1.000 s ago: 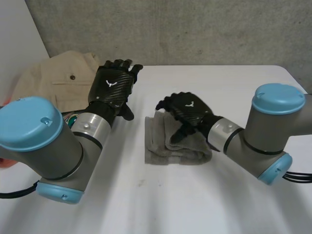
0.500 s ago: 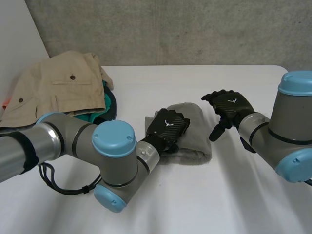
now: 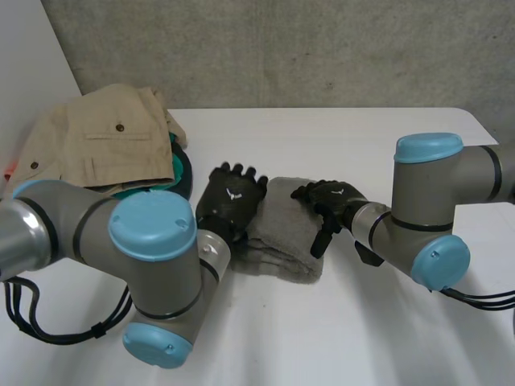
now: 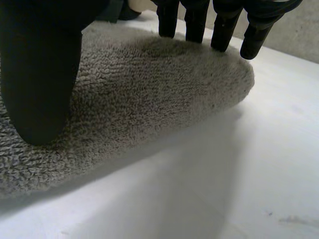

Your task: Fold the laundry.

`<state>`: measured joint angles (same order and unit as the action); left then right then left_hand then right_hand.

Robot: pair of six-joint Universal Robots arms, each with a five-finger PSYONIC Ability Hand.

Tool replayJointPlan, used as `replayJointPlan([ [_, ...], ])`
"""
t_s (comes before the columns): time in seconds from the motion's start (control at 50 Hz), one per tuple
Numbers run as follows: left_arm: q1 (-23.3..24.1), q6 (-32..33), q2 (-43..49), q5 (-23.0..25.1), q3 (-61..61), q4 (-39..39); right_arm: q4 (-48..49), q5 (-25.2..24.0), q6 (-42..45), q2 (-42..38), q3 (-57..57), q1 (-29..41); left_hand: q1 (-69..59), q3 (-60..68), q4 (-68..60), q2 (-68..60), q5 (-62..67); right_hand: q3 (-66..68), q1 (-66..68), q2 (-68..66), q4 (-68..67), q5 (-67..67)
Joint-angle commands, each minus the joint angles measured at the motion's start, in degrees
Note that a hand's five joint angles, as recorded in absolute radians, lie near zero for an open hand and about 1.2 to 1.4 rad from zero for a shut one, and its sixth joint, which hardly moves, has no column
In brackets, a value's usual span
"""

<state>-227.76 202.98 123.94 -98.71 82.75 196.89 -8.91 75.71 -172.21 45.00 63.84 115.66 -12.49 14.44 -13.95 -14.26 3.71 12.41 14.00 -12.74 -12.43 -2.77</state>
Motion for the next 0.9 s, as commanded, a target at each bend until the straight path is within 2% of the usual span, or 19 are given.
replayJointPlan([
  [0.02,-1.0,-1.7,-1.8,-0.4,-4.2,0.5,0.3,0.7,1.1,0.3,0.0,0.0,0.6,-2.5,2.1,2.4,-1.8,-2.4,-4.0,2.7,2.4,2.8],
  [0.06,-1.1,-2.5,-1.2,0.4,-6.0,0.4,0.6,0.4,1.0,3.4,1.4,-0.3,0.4,-2.4,1.9,2.2,-1.6,-2.4,-4.0,2.7,2.4,2.8],
  [0.12,-1.3,-4.7,0.9,5.3,-9.4,-0.1,1.2,0.8,0.5,6.4,3.3,-0.5,-0.1,-1.9,1.4,1.7,-1.1,-2.4,-4.0,2.7,2.4,2.8],
  [0.14,-1.4,-5.4,1.8,7.3,-10.3,-0.4,2.3,2.3,-0.6,8.6,5.1,-0.6,-0.4,-1.5,1.0,1.4,-0.8,-2.4,-4.0,2.7,2.4,2.8],
  [0.16,-1.6,-6.9,3.1,11.5,-12.0,-1.2,3.1,3.6,-1.5,9.5,6.0,-0.7,-0.7,-1.2,0.7,1.0,-0.5,-2.4,-4.0,2.7,2.4,2.8],
  [0.24,-2.0,-9.4,6.0,20.0,-15.7,-6.3,6.3,10.9,-5.7,13.2,10.9,-0.8,-0.9,-1.0,0.5,0.8,-0.3,-2.4,-4.0,2.7,2.4,2.8],
  [0.3,-3.0,-9.9,9.3,22.1,-18.6,-10.1,6.4,14.4,-8.0,14.1,12.8,-0.5,-0.9,-1.0,0.5,0.8,-0.3,-2.4,-4.0,2.7,2.4,2.8],
  [0.36,-3.9,-9.9,11.6,20.6,-20.4,-12.3,6.4,14.0,-9.8,13.4,13.2,0.0,-1.8,-0.2,-0.3,0.0,0.5,-2.4,-4.0,2.7,2.4,2.8],
  [0.44,-5.5,-9.2,13.3,13.9,-21.4,-14.3,6.5,12.0,-11.2,9.6,12.9,0.3,-2.6,0.7,-1.1,-0.8,1.4,-2.4,-4.0,2.7,2.4,2.8],
  [0.46,-6.0,-8.8,13.4,10.7,-21.1,-14.5,6.6,11.6,-11.7,8.9,12.5,0.7,-2.6,0.7,-1.1,-0.8,1.4,-2.4,-4.0,2.7,2.4,2.8],
  [0.56,-6.3,-5.1,12.9,4.4,-19.3,-14.6,6.6,9.4,-14.3,5.5,8.5,3.3,-2.4,0.5,-1.0,-0.7,1.2,-2.4,-4.0,2.7,2.4,2.8],
  [0.62,-5.9,-2.7,12.8,3.9,-17.3,-14.6,6.6,8.4,-14.2,2.6,6.2,4.3,-2.3,0.3,-0.8,-0.5,1.0,-2.4,-4.0,2.7,2.4,2.8],
  [0.76,-5.2,-2.2,12.2,3.7,-14.6,-15.3,6.6,9.1,-12.2,-1.7,2.6,5.5,-2.3,0.3,-0.8,-0.5,1.0,-2.4,-4.0,2.7,2.4,2.8],
  [0.86,-4.7,-2.3,10.5,3.7,-13.7,-18.4,6.4,9.4,-8.1,-0.2,2.2,5.9,-2.3,0.3,-0.8,-0.5,1.0,-2.4,-4.0,2.7,2.4,2.8],
  [0.9,-4.7,-2.6,9.5,3.9,-13.7,-18.6,6.3,9.6,-5.7,3.1,3.2,5.9,-1.9,0.0,-0.5,-0.2,0.7,-2.4,-4.0,2.7,2.4,2.8],
])
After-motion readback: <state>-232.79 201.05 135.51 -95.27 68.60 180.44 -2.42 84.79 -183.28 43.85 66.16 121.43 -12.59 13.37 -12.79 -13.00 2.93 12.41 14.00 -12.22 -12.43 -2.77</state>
